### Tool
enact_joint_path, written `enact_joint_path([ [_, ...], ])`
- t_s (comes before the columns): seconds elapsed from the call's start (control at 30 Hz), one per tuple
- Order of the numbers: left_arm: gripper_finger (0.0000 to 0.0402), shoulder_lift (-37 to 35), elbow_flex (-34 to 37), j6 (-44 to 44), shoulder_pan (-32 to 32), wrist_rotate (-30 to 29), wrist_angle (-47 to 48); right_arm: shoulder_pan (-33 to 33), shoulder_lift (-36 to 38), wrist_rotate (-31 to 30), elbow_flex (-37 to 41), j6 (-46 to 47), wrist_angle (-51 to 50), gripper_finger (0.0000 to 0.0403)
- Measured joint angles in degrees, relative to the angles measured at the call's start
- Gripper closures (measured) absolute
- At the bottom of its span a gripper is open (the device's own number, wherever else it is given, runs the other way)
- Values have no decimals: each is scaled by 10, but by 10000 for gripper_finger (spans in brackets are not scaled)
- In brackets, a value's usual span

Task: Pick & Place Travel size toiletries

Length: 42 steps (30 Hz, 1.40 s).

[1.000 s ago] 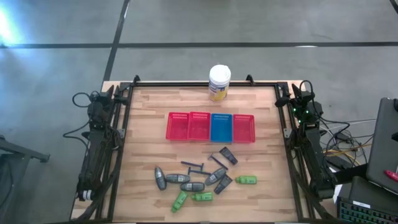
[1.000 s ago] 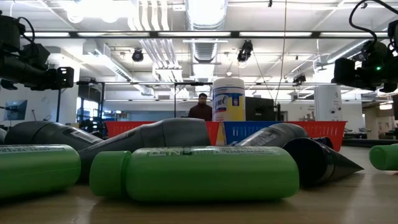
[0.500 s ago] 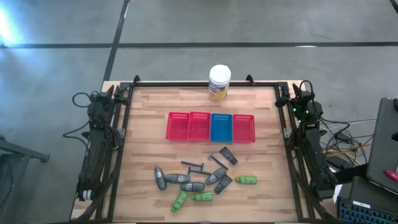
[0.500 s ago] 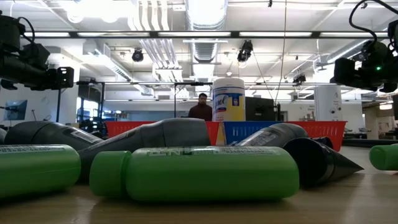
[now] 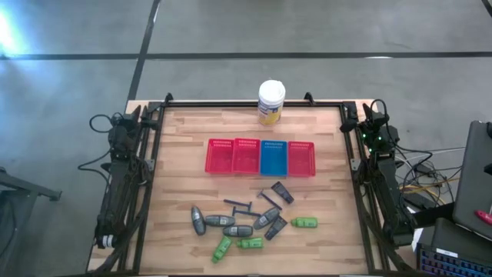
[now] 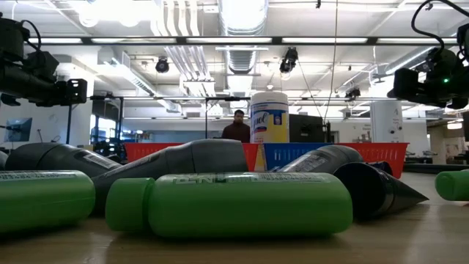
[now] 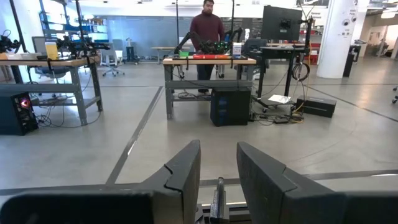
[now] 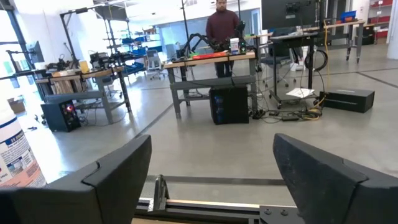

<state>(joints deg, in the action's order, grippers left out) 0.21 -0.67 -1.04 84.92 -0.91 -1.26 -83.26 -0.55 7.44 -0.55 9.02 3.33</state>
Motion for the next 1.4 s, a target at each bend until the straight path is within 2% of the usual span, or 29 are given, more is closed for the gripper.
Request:
enact_joint_path([
  [0.17,291,0,0,0,0,0,0,0,0,-5,0,-16,0,50],
  [0.3,291,0,0,0,0,0,0,0,0,-110,0,-150,0,42],
  [0.4,291,0,0,0,0,0,0,0,0,-138,0,-177,-1,43],
  [0.47,291,0,0,0,0,0,0,0,0,-121,0,-83,2,47],
  [0.67,291,0,0,0,0,0,0,0,0,-22,0,469,-14,68],
  [0.73,291,0,0,0,0,0,0,3,-7,21,0,619,-10,74],
  [0.77,291,0,0,0,0,0,0,7,-12,42,0,651,-2,77],
  [0.9,291,0,0,0,0,0,0,38,-29,168,0,654,98,88],
  [0.97,291,0,0,0,0,0,0,68,-42,204,0,687,171,94],
  [1.03,291,0,0,0,0,0,0,110,-55,210,0,686,263,99],
  [1.1,291,0,0,0,0,0,0,161,-69,211,-13,661,309,104],
  [1.23,291,0,0,0,0,0,0,286,-113,204,-65,604,228,114],
  [1.4,291,0,0,0,0,0,0,485,-207,140,-142,546,56,123],
])
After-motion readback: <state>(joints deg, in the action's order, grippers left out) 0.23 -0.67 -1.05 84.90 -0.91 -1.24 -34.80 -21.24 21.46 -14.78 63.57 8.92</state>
